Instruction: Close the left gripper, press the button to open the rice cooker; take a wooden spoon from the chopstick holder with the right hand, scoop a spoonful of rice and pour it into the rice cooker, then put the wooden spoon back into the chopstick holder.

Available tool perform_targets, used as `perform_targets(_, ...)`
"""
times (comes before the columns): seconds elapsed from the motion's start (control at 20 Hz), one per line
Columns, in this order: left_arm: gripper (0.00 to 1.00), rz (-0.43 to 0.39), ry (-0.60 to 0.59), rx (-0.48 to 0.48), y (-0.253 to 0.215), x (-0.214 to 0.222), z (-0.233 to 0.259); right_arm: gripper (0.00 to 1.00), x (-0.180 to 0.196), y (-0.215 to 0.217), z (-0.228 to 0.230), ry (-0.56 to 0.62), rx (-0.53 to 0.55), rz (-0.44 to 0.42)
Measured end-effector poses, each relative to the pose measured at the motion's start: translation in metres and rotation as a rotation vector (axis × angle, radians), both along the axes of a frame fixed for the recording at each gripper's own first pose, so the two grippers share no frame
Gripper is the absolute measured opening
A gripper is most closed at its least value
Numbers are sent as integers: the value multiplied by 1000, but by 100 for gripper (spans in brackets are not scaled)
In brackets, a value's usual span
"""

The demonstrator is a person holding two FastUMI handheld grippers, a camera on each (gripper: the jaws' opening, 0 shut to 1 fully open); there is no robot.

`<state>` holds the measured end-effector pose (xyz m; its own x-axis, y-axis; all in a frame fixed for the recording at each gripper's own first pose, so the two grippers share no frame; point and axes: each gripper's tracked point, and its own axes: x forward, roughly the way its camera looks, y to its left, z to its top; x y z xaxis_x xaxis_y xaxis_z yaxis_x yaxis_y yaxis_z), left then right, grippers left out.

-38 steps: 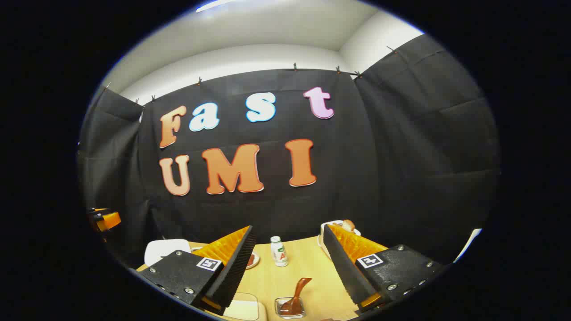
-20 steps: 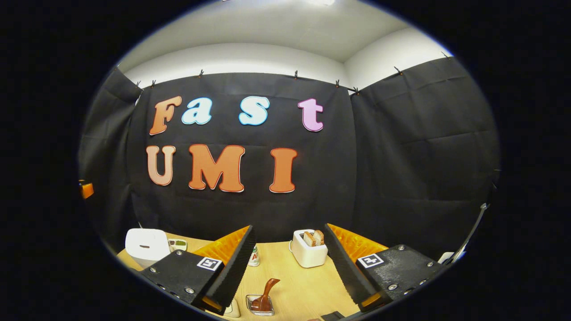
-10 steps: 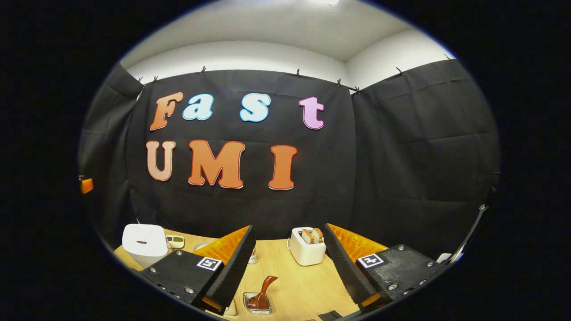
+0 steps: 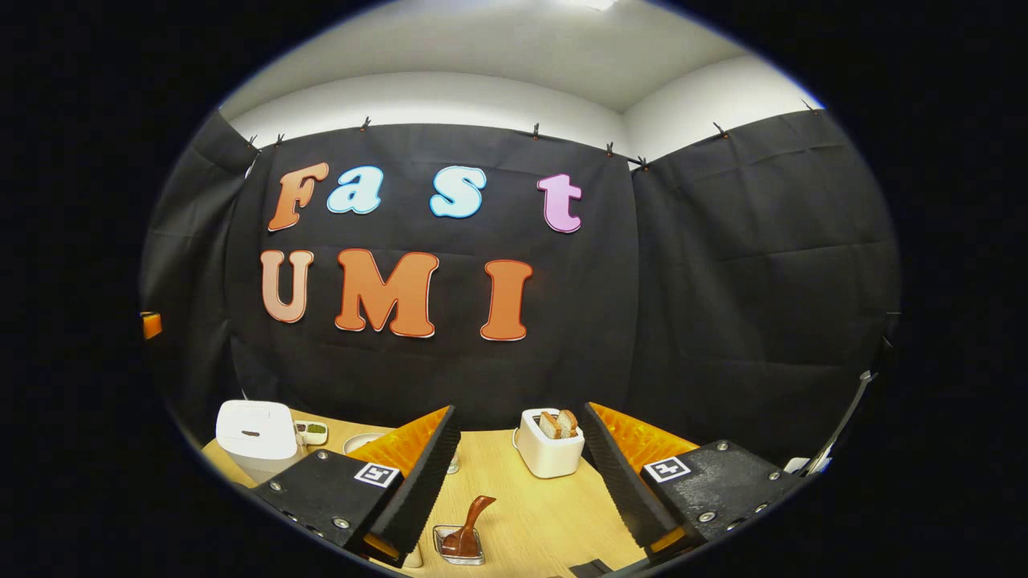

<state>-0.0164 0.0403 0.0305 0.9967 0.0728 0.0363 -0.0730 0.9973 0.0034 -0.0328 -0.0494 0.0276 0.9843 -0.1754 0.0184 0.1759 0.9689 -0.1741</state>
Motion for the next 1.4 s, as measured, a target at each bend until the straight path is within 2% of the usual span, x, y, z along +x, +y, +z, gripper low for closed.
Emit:
perform_targets(0.05, 18, 5, -18, 4, 3, -6, 2, 95, -1, -1, -1, 4, -6, -5)
perform_targets(0.1, 9, -5, -24, 10, 0, 2, 1, 95, -3, -3, -2, 9, -10, -9)
perform_targets(0.15, 6, -23, -22, 11, -5, 1, 2, 95, -3, -3, -2, 13, -11, -13)
perform_targets(0.2, 9, -26, -16, 10, -8, -1, 4, 95, -4, -3, -4, 16, -11, -13)
perform_targets(0.25, 5, -10, -14, 5, -6, 8, -2, 95, -4, -4, -4, 19, -10, -14)
perform_targets(0.4, 5, -73, 21, -48, -18, 13, -10, 95, -5, -6, -4, 19, -8, -18)
perform_targets(0.6, 5, -113, 44, -58, -29, 32, -26, 95, -5, -7, -8, 23, -1, -17)
perform_targets(0.7, 4, -152, 54, -94, -39, 42, -33, 95, -4, -11, -13, 32, 5, -20)
perform_targets(0.85, 5, -167, 78, -80, -43, 64, -46, 95, -3, -16, -23, 50, 8, -28)
perform_targets(0.9, 6, -178, 83, -79, -46, 72, -51, 100, -4, -19, -26, 54, 7, -32)
perform_targets(0.95, 6, -193, 95, -82, -50, 79, -57, 95, -4, -21, -28, 62, 5, -39)
perform_targets(1.4, 5, -224, 278, -78, -59, 142, -152, 95, -10, -44, -29, 81, -39, -100)
